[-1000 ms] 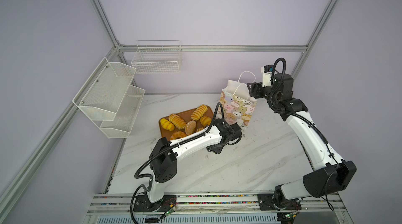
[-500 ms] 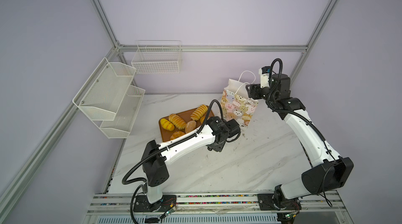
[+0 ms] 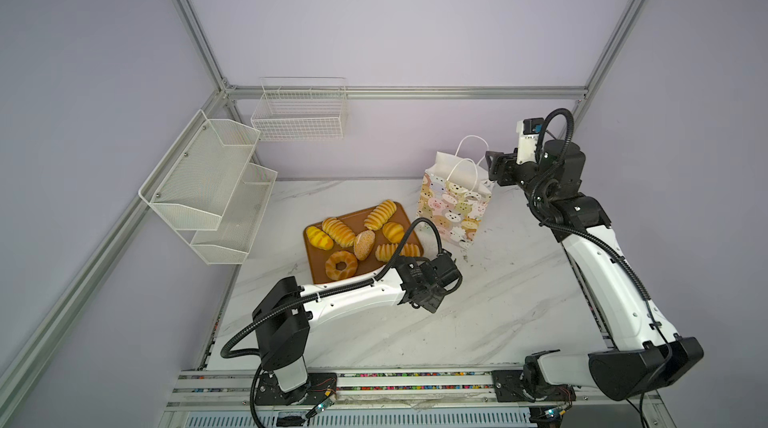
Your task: Take the fake bread out of the paper bag
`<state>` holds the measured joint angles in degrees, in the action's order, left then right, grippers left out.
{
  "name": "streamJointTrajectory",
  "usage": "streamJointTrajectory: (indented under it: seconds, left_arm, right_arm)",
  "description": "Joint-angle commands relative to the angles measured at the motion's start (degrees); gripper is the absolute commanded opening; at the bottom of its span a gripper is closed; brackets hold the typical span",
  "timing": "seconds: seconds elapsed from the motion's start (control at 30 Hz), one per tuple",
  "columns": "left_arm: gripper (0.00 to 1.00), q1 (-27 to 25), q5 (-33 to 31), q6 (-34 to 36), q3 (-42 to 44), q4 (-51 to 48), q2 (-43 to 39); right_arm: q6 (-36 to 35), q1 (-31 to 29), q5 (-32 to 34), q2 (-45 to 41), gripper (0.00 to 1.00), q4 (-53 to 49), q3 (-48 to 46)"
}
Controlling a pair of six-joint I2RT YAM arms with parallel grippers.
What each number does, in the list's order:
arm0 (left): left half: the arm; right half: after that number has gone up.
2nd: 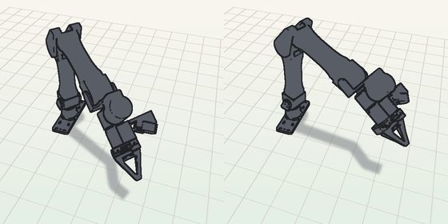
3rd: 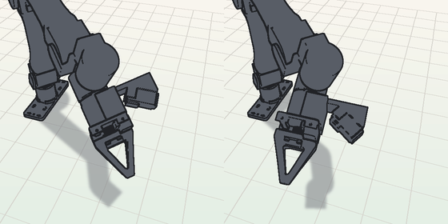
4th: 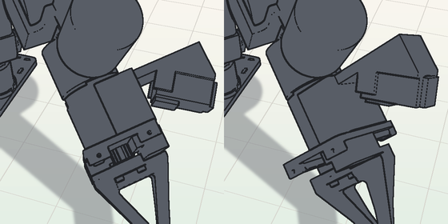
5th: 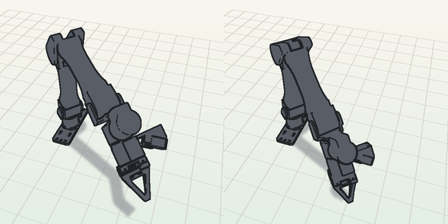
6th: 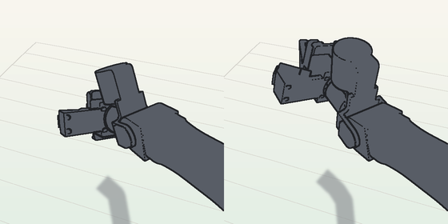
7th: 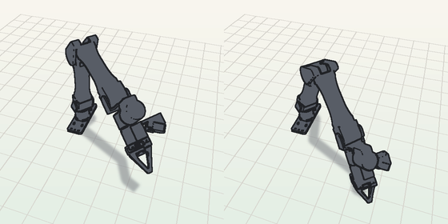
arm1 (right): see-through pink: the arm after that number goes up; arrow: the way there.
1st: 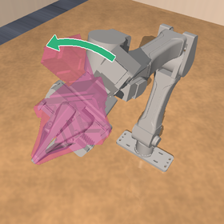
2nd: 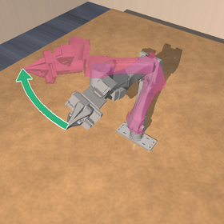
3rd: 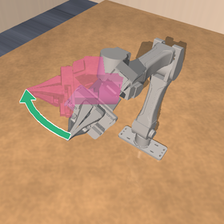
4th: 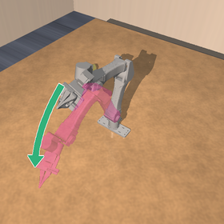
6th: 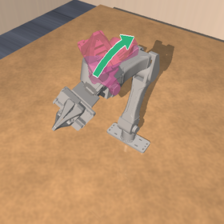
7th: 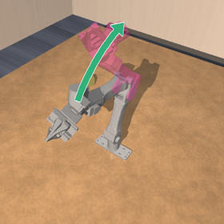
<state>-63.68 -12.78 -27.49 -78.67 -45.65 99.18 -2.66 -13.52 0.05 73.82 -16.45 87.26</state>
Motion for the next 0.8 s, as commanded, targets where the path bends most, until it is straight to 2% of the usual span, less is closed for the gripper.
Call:
streamJointTrajectory:
  seconds: [0.0,0.23,0.4,0.5,0.6,0.77]
  left_arm:
    - [0.4,0.1,0.9,2.3,3.1,11.3,-0.4]
    - [0.56,0.1,1.8,3.7,5.6,12.2,-1.1]
    - [0.79,0.1,1.0,4.7,7.5,11.3,-5.3]
    - [0.81,0.3,-0.4,5.2,8.4,10.2,-8.3]
    - [0.81,1.1,-4.1,5.3,9.5,8.9,-12.7]
    - [0.86,7.0,-13.4,6.7,13.2,4.8,-24.9]
  right_arm:
    - [-2.0,0.1,8.4,-6.5,0.81,4.0,-5.4]
    - [-1.5,0.0,19.6,-17.7,0.88,4.7,-19.4]
    - [0.0,0.0,24.5,-25.9,0.91,5.3,-30.2]
    - [1.6,0.1,26.0,-29.8,0.95,8.1,-37.1]
    - [2.5,0.0,27.0,-31.5,0.97,16.0,-44.6]
    - [4.1,0.0,27.0,-25.4,0.97,31.7,-53.0]
